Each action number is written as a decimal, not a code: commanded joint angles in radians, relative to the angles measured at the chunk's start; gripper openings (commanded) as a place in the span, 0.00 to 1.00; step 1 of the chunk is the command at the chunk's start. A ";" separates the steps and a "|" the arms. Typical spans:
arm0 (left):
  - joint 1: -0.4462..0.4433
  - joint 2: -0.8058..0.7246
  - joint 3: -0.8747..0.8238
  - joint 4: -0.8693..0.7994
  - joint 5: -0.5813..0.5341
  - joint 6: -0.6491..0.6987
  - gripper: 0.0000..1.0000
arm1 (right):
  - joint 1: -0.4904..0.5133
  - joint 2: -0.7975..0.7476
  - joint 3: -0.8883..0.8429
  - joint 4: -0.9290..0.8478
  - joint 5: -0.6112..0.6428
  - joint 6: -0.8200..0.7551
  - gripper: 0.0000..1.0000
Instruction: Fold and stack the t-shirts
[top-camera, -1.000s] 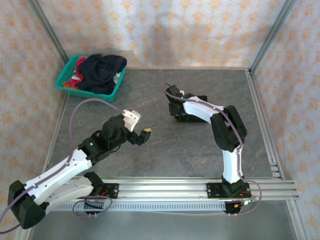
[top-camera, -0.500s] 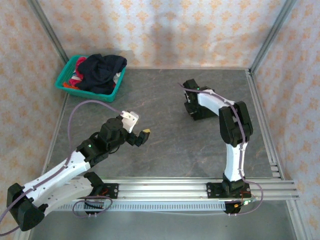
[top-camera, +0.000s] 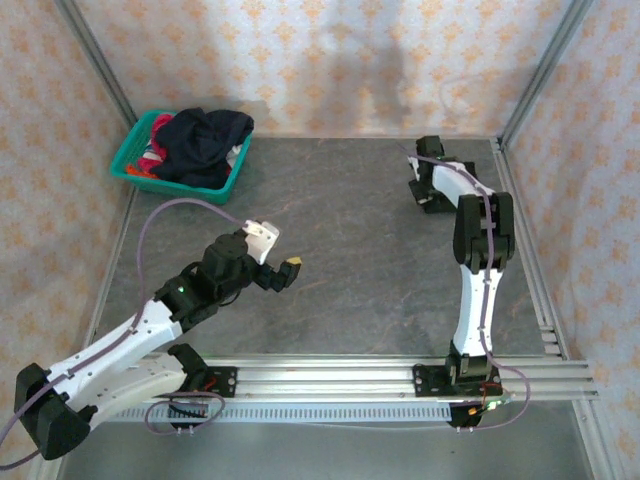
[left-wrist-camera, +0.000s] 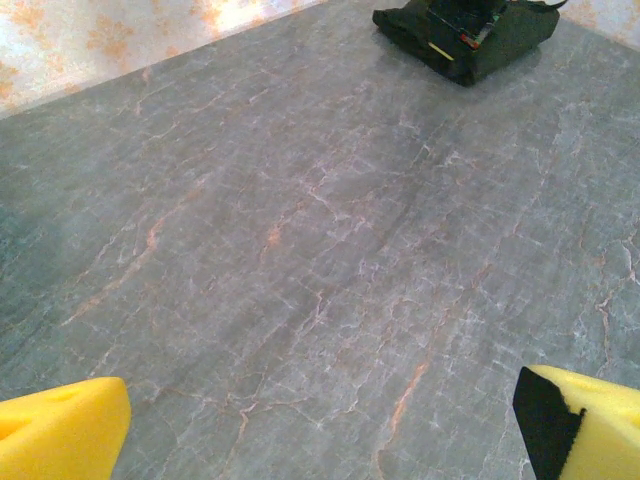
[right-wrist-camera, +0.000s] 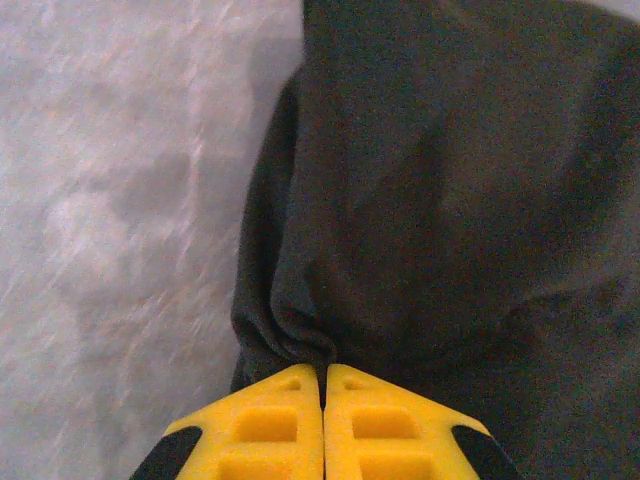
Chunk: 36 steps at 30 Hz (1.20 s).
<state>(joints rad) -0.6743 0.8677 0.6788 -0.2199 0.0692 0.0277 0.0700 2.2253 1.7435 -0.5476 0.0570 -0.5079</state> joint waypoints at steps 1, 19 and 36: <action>-0.009 0.009 0.038 -0.010 0.000 0.005 1.00 | -0.026 0.077 0.103 0.030 -0.011 -0.045 0.07; 0.082 0.100 0.008 0.105 -0.169 -0.052 1.00 | -0.052 -0.135 0.059 0.221 -0.028 0.164 0.87; 0.359 0.244 -0.158 0.450 -0.411 -0.017 1.00 | -0.054 -1.071 -1.253 0.963 0.036 0.508 0.97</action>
<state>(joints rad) -0.3367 1.1069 0.5285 0.1436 -0.2741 -0.0158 0.0185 1.2140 0.5838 0.2070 0.0467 -0.0441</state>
